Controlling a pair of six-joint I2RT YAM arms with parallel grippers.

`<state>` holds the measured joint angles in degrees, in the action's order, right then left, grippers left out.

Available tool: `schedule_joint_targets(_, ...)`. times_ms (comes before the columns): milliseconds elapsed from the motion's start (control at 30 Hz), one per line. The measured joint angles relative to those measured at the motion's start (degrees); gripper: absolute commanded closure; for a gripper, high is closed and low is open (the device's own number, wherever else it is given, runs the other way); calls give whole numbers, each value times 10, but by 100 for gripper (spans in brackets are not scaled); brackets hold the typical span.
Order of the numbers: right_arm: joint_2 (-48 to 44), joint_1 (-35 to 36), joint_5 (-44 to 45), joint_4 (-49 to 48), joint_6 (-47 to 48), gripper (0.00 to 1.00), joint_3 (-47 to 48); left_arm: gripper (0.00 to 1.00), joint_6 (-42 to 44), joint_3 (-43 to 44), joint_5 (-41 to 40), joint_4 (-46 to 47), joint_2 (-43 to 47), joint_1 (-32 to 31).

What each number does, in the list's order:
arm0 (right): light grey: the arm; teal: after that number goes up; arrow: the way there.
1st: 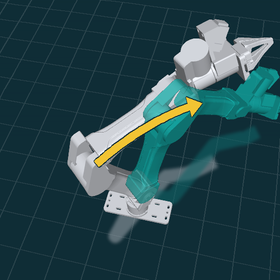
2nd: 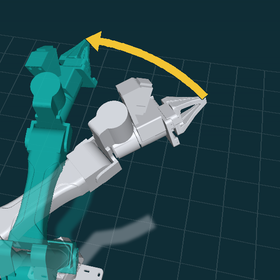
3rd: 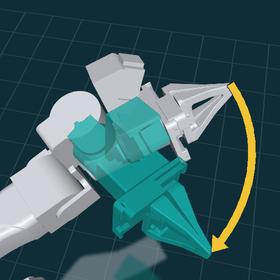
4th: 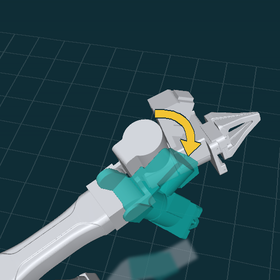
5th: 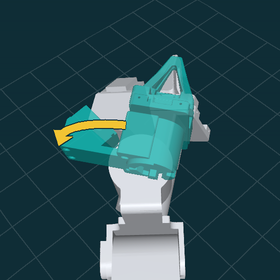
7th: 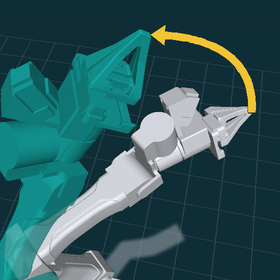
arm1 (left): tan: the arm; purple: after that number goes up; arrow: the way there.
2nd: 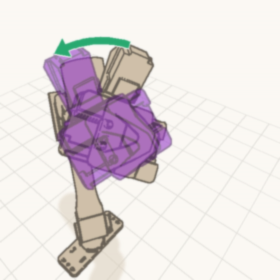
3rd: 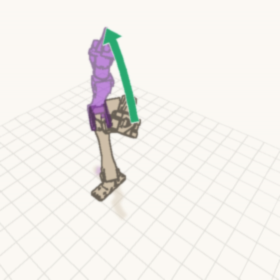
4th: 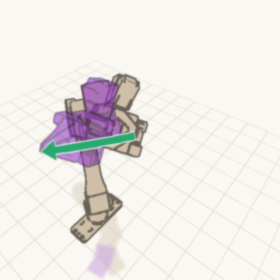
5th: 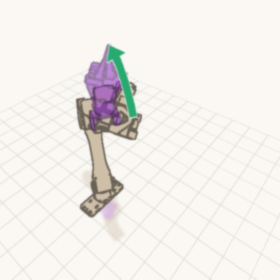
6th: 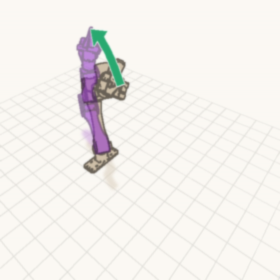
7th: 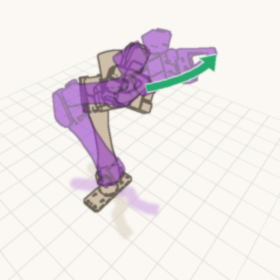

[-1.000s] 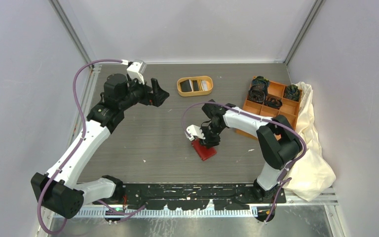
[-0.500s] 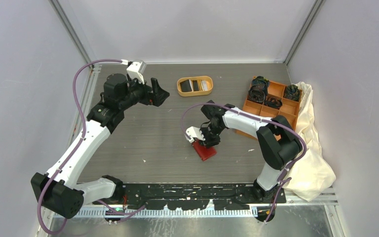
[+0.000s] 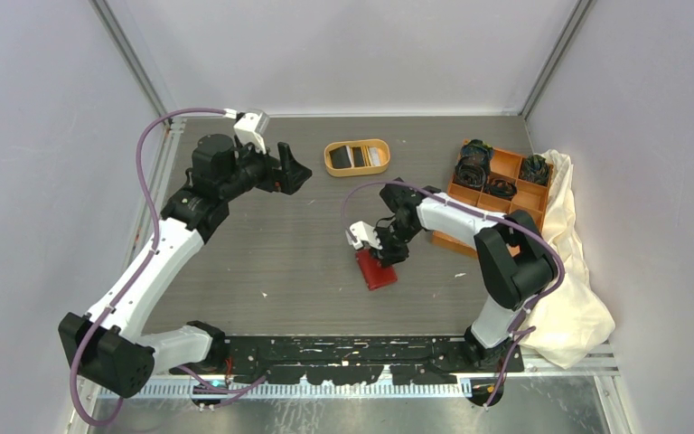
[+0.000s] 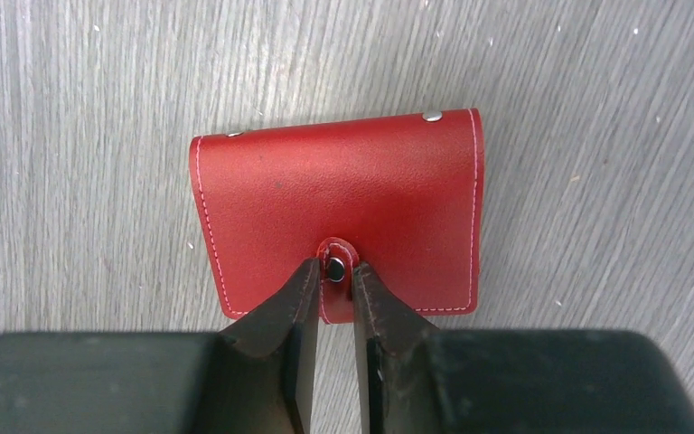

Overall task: Put the credit cards into the card holder
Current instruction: Open the card holder at the center of the board.

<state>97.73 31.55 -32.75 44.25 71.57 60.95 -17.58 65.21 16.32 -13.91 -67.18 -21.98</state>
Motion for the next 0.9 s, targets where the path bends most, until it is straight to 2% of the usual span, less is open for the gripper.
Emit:
schedule_joint_targets(100, 0, -8, -2, 4, 1, 72, 0, 11, 0, 0, 0, 0, -1, 0)
schedule_joint_targets(233, 0, -6, 2, 9, 5, 59, 0, 11, 0, 0, 0, 0, -1, 0)
schedule_joint_targets(333, 0, 0, 11, 10, 11, 52, -2, 11, 0, 0, 2, 0, -1, 0)
schedule_joint_targets(433, 0, 9, 21, 15, 17, 50, -3, 11, 0, 0, 2, 0, -1, 0)
schedule_joint_targets(533, 0, 15, 31, 15, 19, 56, -3, 11, 0, 0, 2, 0, -1, 0)
schedule_joint_targets(667, -1, 23, 49, 6, 23, 71, -3, 11, 0, 0, 2, 0, -1, 0)
schedule_joint_targets(867, -7, 37, 74, 2, 25, 98, -5, 11, 0, 0, 2, 0, -1, 0)
schedule_joint_targets(900, -8, 38, 77, 1, 25, 99, -5, 11, 0, 0, 2, 0, -1, 0)
